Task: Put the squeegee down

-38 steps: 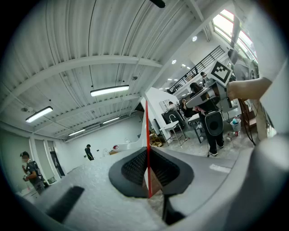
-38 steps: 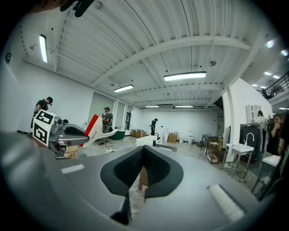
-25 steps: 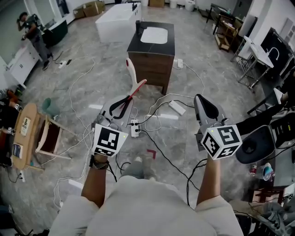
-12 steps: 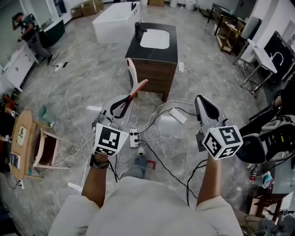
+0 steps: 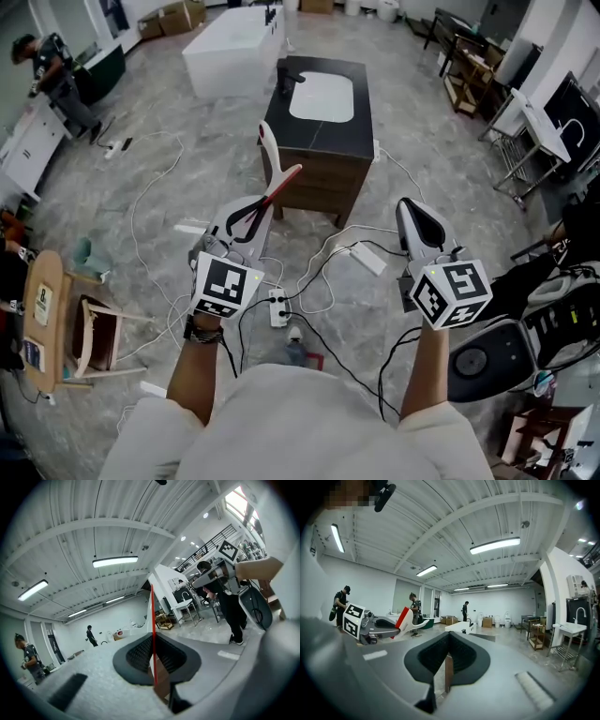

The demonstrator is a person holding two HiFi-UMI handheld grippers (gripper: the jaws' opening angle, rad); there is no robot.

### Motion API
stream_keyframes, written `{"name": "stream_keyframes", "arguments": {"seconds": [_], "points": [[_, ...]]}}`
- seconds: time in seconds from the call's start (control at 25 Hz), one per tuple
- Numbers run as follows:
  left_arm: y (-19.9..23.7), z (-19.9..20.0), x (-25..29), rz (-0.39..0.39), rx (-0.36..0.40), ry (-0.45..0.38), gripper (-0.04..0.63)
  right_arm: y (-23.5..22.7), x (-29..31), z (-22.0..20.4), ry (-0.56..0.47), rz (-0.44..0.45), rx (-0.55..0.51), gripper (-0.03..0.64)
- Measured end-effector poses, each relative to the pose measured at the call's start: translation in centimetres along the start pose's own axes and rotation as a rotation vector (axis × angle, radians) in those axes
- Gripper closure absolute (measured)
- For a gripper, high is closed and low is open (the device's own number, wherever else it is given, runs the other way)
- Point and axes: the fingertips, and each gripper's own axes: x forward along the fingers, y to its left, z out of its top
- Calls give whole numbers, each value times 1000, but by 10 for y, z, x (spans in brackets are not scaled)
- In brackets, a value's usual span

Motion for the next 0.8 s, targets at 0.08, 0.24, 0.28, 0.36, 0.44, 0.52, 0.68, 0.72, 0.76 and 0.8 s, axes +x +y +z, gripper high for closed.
{"name": "stream_keyframes", "arguments": {"seconds": [0.08, 0.24, 0.28, 0.36, 0.44, 0.52, 0.68, 0.72, 0.76, 0.8], "points": [[16, -8, 16, -7, -5, 1, 575, -5, 22, 2, 1, -11, 1, 611], [40, -23, 45, -20, -12, 8, 575, -16, 56, 6, 5, -20, 2, 611], [45, -26, 53, -23, -12, 12, 575, -20, 64, 7, 8, -20, 7, 611], [54, -32, 69, -31, -12, 24, 575, -28, 78, 7, 17, -19, 19, 611], [60, -40, 86, -38, -7, 36, 575, -38, 91, 4, 24, -16, 24, 611], [65, -48, 105, -43, 5, 47, 575, -49, 105, -1, 30, -18, 24, 611], [77, -67, 148, -54, 12, 75, 575, -75, 137, -15, 44, -21, 33, 611], [81, -71, 161, -54, 13, 84, 575, -83, 147, -18, 49, -20, 34, 611], [84, -75, 175, -54, 15, 92, 575, -92, 157, -21, 52, -17, 34, 611], [88, -79, 190, -53, 17, 99, 575, -102, 167, -24, 56, -15, 35, 611]]}}
